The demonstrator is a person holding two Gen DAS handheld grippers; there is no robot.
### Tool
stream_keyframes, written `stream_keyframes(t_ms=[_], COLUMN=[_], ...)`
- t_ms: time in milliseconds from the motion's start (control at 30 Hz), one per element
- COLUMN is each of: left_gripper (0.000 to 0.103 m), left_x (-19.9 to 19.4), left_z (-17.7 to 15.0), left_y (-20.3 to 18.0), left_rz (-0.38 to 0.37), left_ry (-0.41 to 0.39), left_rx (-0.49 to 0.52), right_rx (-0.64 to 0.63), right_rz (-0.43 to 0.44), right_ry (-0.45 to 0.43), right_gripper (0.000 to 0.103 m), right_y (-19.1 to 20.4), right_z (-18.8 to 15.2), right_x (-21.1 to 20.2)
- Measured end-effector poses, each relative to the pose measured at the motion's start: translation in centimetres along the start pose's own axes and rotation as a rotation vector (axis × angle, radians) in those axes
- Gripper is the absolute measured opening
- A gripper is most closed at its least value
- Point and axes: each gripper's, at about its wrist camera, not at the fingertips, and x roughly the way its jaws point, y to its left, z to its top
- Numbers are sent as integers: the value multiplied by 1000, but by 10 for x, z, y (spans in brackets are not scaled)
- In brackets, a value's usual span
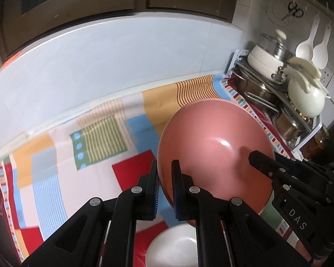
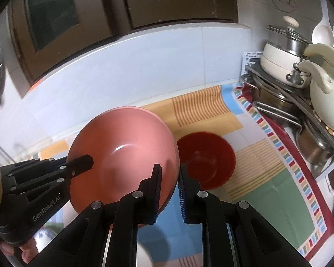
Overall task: Organize plates and bowls
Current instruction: 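Lift the pink bowl with both grippers and carry it toward the white bowl, then lower the pink bowl into the white bowl and open both grippers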
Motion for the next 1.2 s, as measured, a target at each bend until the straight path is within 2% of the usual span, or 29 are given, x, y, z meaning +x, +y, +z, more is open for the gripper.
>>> stream_keyframes(t_ms=[367, 533, 1200], left_gripper=[12, 12, 12], left_x=[-29, -25, -7], left_z=[-52, -74, -137], left_y=[7, 13, 19], left_rz=[14, -20, -17], left_ry=[-22, 33, 129], left_rx=[-44, -86, -160], right_rx=[-47, -64, -113], right_rz=[35, 55, 71], right_ry=[3, 37, 178], right_gripper=[16, 16, 16], right_y=[21, 24, 29], right_z=[-40, -56, -112], right_x=[-29, -30, -8])
